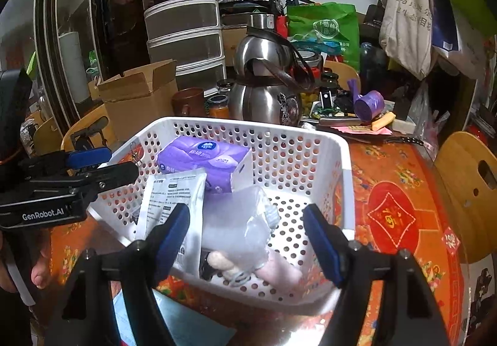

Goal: Organize soft objects
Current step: 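Move both tools back and grasp the black knit glove by its cuff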

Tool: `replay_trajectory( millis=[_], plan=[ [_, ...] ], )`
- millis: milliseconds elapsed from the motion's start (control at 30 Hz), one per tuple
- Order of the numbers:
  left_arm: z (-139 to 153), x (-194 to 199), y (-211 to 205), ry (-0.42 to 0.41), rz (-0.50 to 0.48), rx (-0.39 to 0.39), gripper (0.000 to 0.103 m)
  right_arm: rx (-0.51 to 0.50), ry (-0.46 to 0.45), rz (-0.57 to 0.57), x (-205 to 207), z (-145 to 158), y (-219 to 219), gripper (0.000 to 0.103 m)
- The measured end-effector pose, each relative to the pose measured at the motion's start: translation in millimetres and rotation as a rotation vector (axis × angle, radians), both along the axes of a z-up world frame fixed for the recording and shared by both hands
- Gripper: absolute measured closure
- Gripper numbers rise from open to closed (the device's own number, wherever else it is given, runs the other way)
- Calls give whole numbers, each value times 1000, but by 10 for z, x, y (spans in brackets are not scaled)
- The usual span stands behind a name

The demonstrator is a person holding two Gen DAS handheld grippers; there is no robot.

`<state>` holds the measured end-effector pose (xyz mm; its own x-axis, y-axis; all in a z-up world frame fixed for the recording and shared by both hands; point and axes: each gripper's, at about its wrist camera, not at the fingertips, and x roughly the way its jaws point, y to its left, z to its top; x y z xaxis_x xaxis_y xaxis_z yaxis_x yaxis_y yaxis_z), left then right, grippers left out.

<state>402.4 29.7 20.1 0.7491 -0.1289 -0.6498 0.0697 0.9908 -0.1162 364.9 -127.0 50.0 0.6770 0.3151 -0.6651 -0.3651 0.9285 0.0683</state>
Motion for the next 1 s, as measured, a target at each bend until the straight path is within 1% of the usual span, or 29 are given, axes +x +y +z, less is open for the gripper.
replay_trajectory(
  millis=[200, 300, 467, 533, 600, 667, 733, 833, 867, 933, 1000],
  plan=[
    [51, -178, 6, -5, 11, 3, 32, 25, -8, 1, -180, 86, -55, 27],
    [87, -345, 33, 9, 32, -4, 32, 24, -14, -3, -389, 142, -103, 23],
    [106, -805, 93, 38, 65, -8, 31, 32, -28, -2, -859, 140, -235, 18],
    [34, -1045, 123, 66, 75, -25, 31, 30, -28, -13, -1076, 53, -313, 17],
    [-64, -1270, 148, 81, 76, -36, 31, 57, -18, -35, -1314, -98, -437, 17],
    [-241, -1553, 158, 98, 77, -34, 31, 66, 27, -37, -1511, -304, -528, 17],
    [-424, -1812, 162, 106, 81, -46, 31, 73, 51, -47, -1695, -485, -591, 17],
    [-738, -2154, 136, 149, 59, -67, 31, 53, 80, -54, -1976, -747, -621, 17],
    [-797, -2255, 138, 152, 64, -79, 31, 37, 77, -54, -2057, -799, -607, 18],
    [-878, -2400, 96, 152, 36, -90, 31, 1, 71, -55, -2185, -871, -559, 20],
    [-923, -2542, 36, 133, 19, -72, 31, 11, 81, -40, -2259, -937, -525, 24]
  ],
)
